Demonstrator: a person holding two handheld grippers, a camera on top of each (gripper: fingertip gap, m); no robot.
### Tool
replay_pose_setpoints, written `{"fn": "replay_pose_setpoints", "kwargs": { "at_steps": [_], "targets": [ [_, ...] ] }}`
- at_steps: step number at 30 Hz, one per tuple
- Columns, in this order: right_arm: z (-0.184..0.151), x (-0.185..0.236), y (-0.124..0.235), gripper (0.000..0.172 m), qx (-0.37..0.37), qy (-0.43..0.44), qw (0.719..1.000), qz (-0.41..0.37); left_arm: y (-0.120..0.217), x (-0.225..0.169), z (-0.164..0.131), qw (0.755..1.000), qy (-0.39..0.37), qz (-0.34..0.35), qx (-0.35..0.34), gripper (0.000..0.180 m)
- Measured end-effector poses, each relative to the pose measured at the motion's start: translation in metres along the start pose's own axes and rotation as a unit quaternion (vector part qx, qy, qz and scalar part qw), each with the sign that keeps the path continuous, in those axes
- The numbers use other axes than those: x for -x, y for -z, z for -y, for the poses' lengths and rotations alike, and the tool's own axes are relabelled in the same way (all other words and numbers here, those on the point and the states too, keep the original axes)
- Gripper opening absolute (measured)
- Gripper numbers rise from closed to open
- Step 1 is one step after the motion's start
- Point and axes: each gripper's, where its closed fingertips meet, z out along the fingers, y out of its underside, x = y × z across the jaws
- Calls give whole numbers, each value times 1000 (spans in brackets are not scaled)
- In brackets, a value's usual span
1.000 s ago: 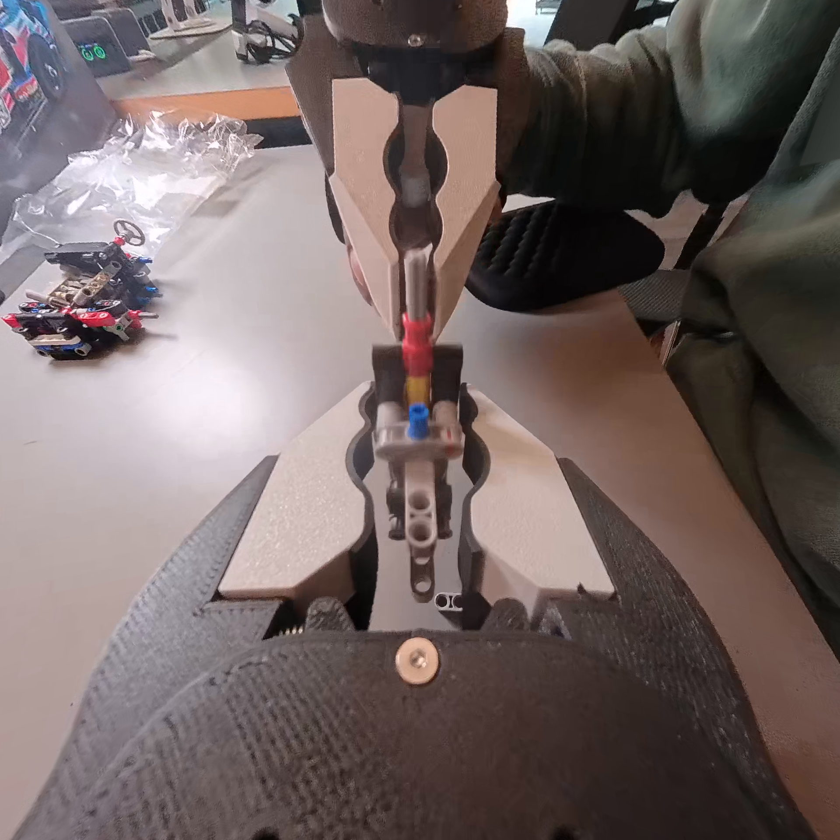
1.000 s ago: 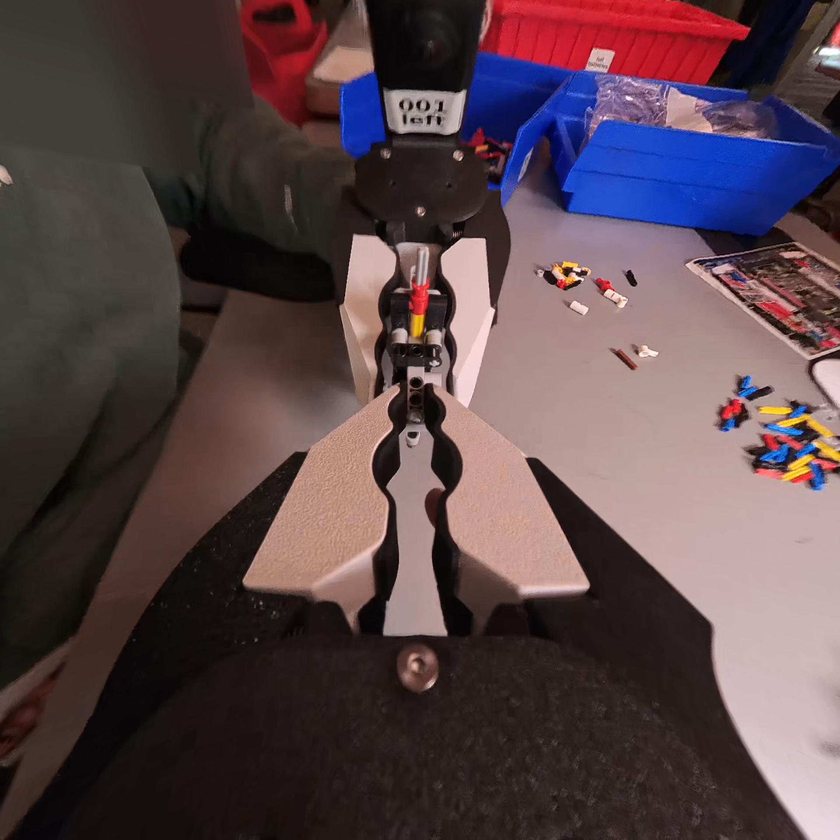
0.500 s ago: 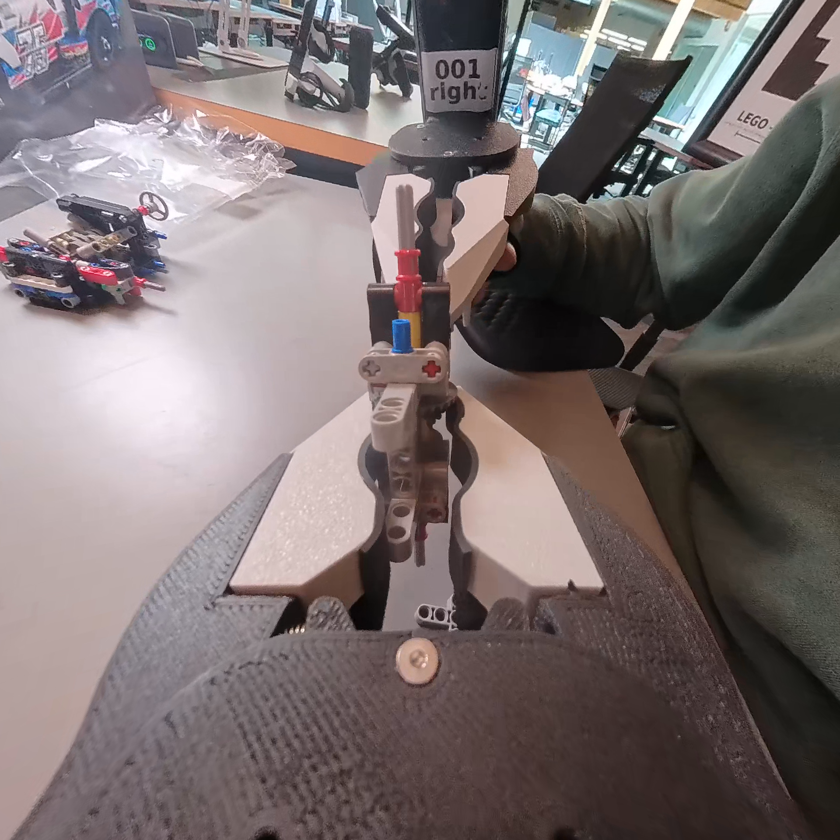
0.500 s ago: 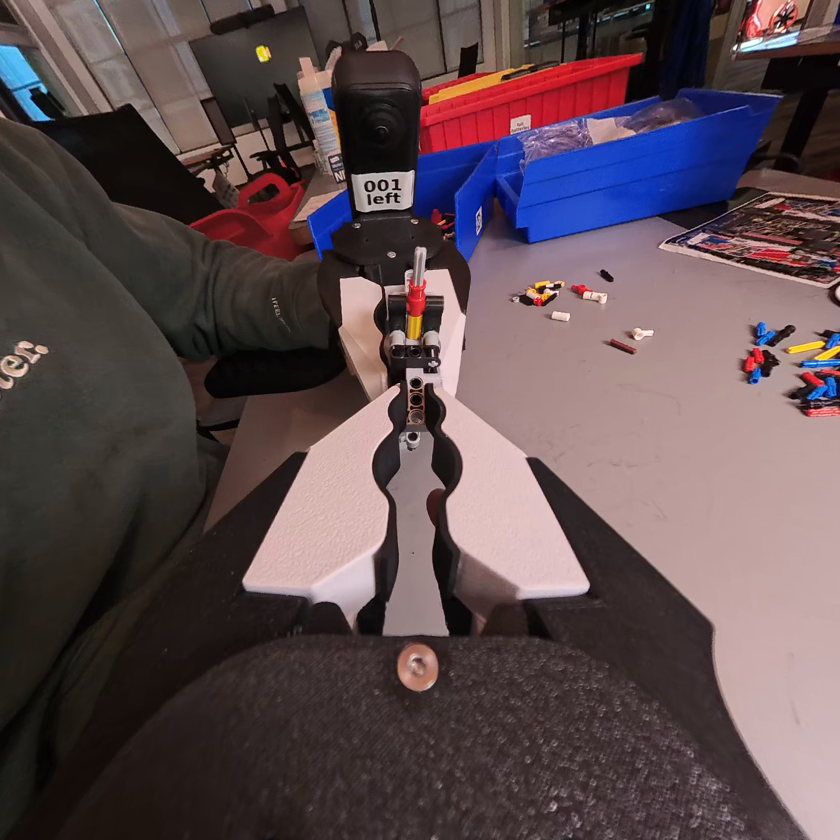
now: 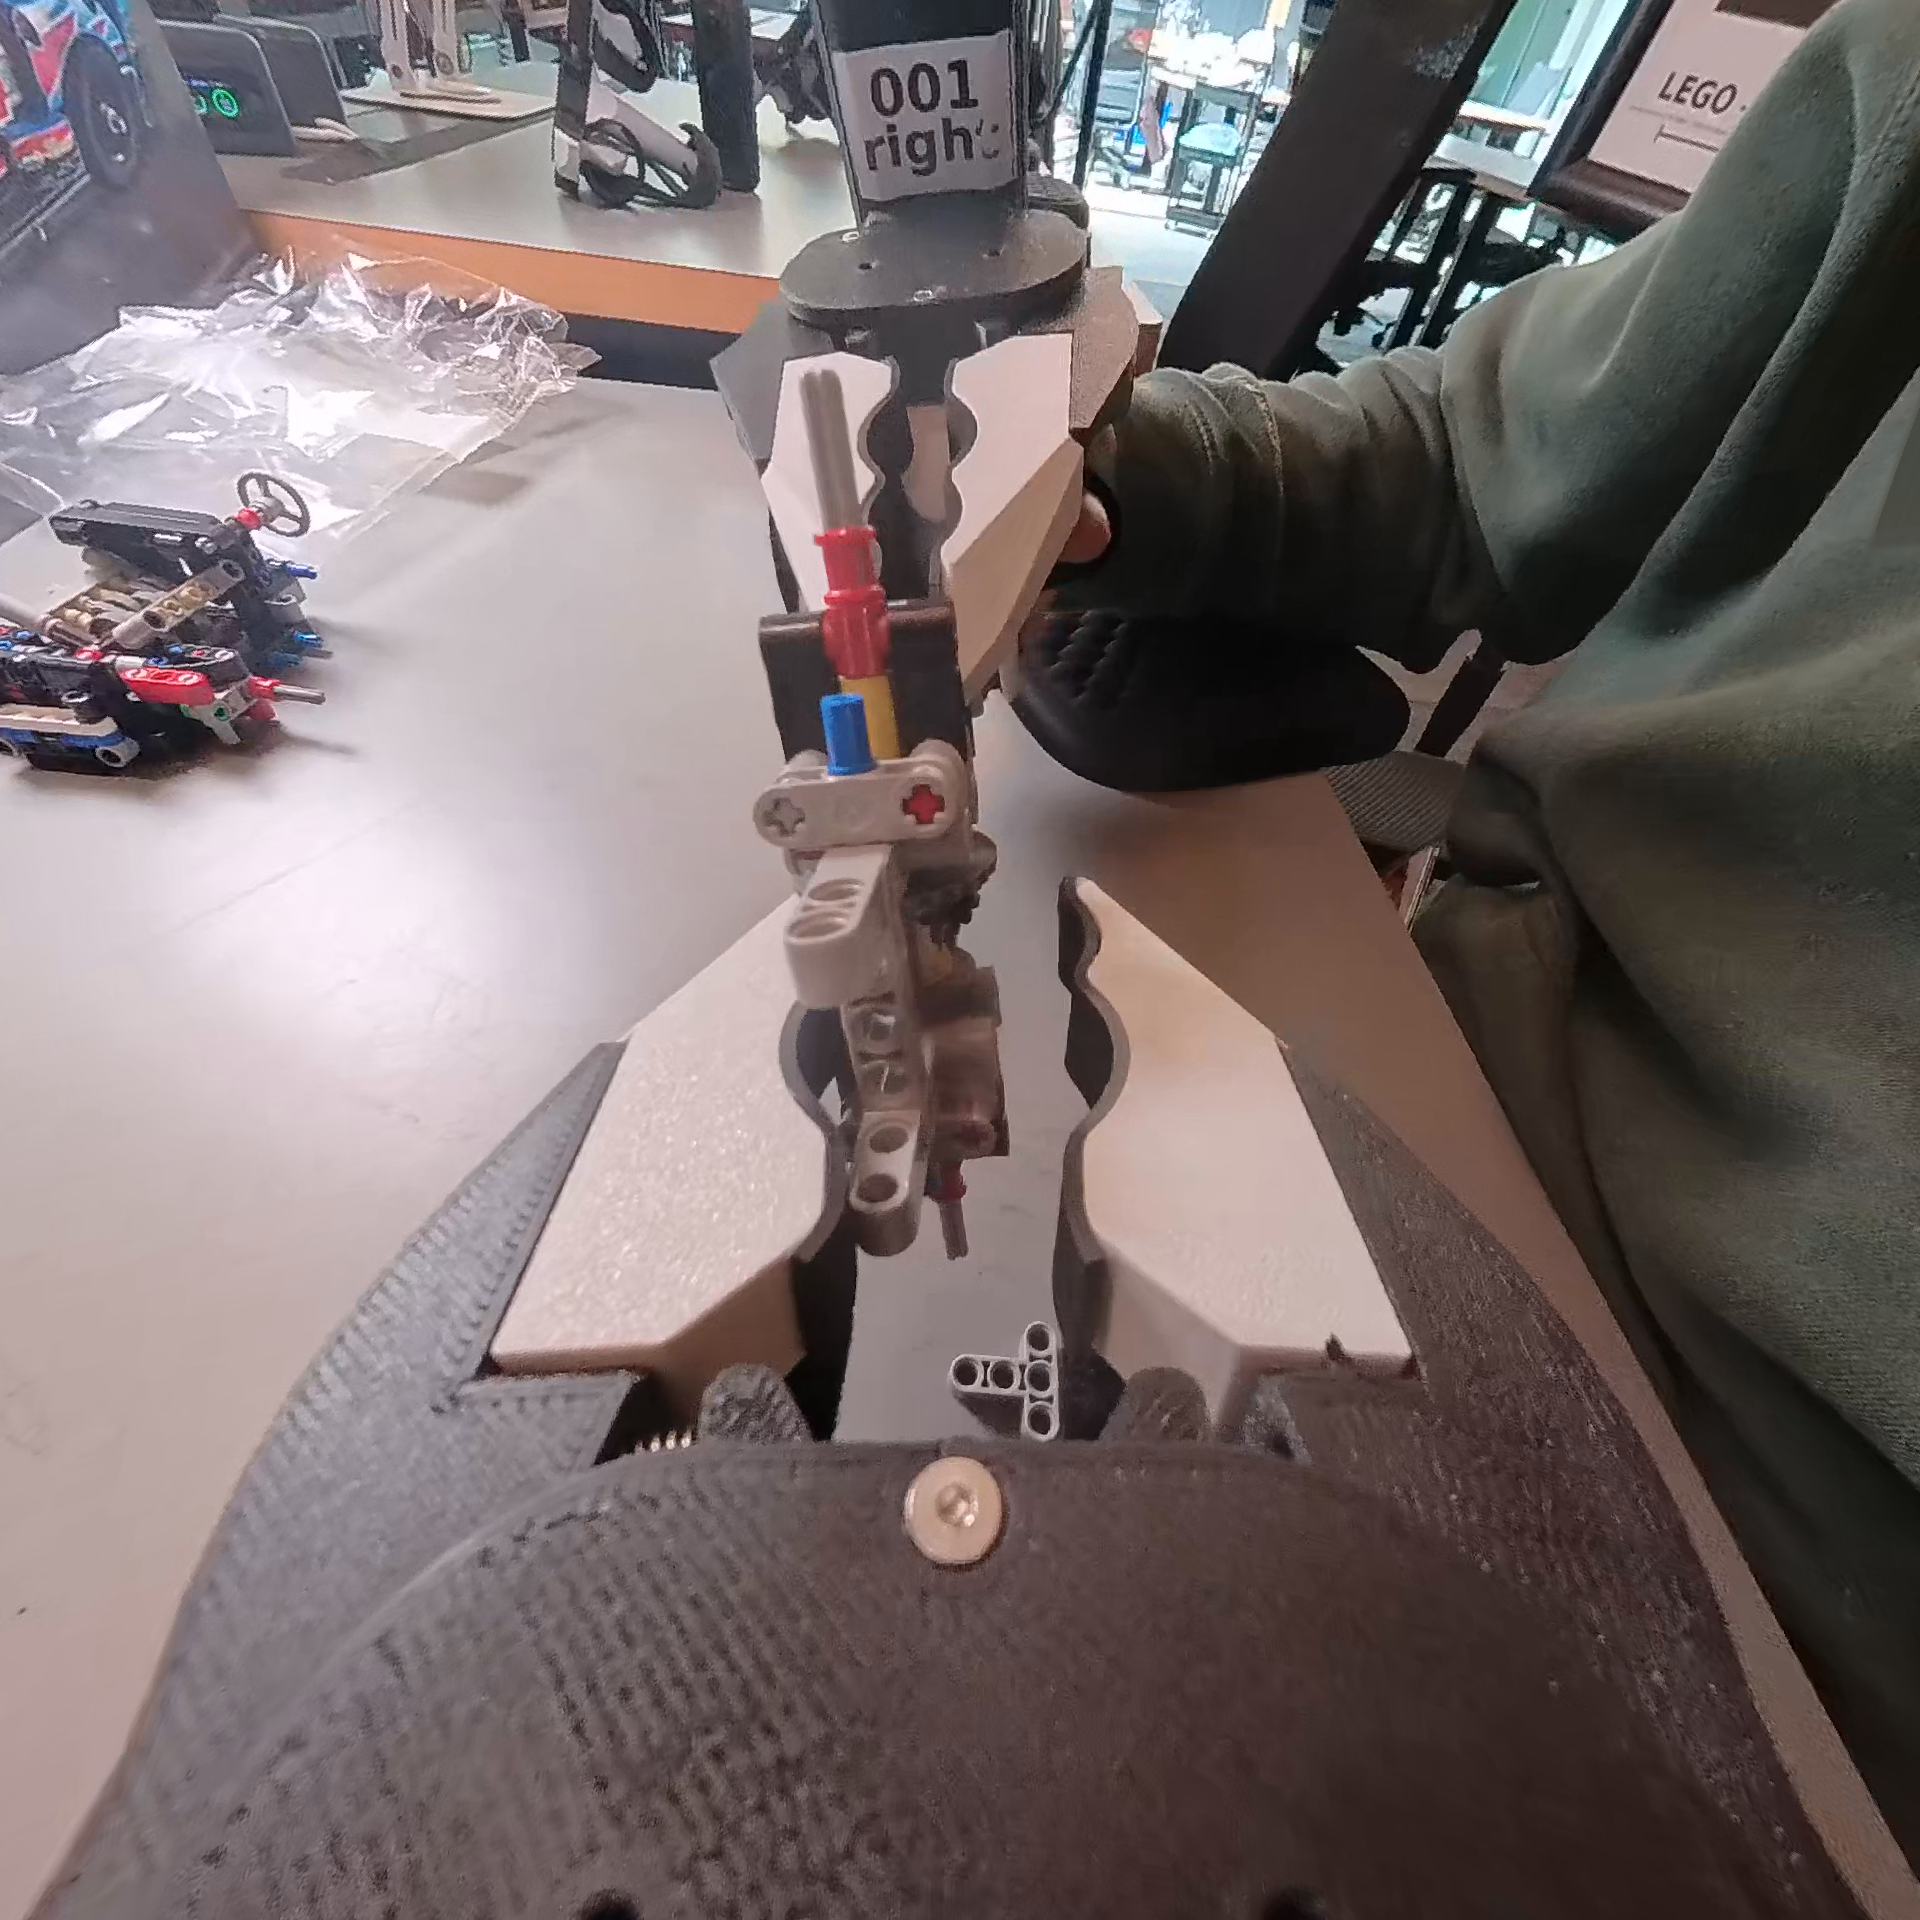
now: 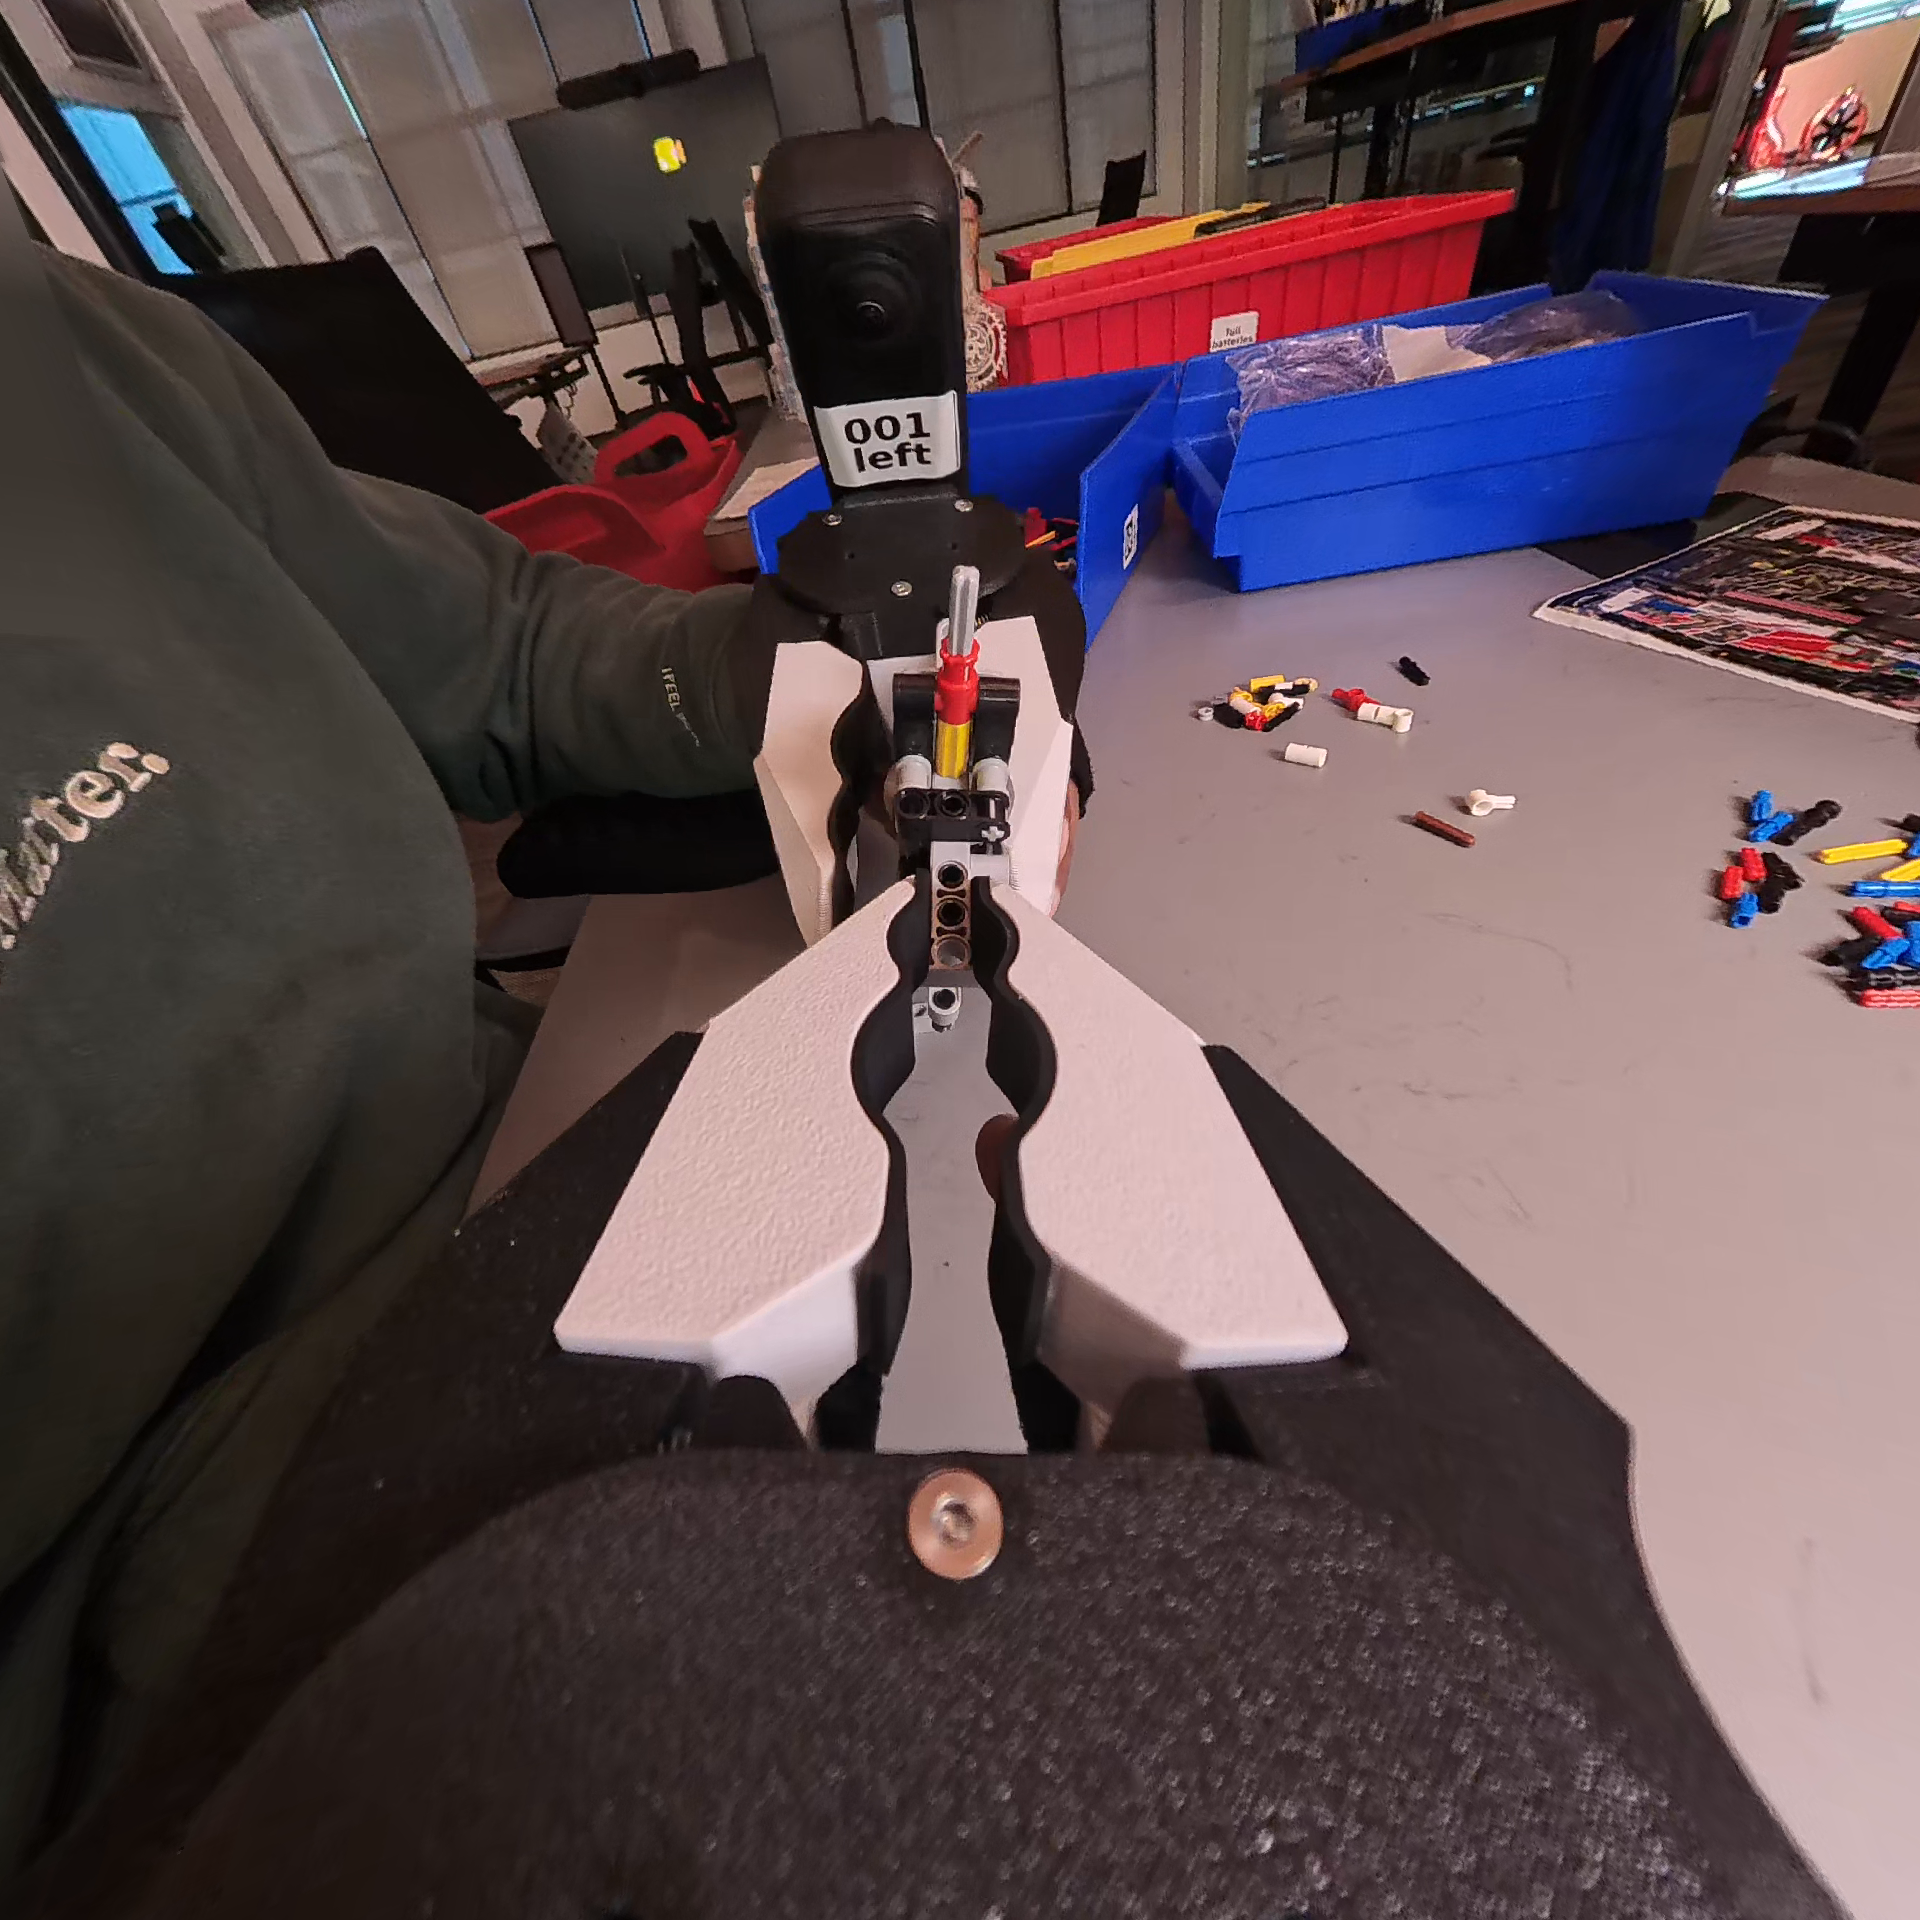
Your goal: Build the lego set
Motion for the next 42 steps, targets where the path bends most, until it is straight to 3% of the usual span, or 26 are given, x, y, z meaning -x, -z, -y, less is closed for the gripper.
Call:
{"fn": "replay_pose_setpoints", "kwargs": {
  "at_steps": [15,30,42],
  "targets": [
    [-8,5,-10,6,29,48,998,-17,3,5,9,999,18,9,-36,26],
    [-26,8,-6,5,85,104,991,-15,-12,1,-25,998,7,0,66,27],
    [-16,13,-1,4,70,103,992,-3,-18,0,-24,997,-7,10,80,26]
  ]
}}
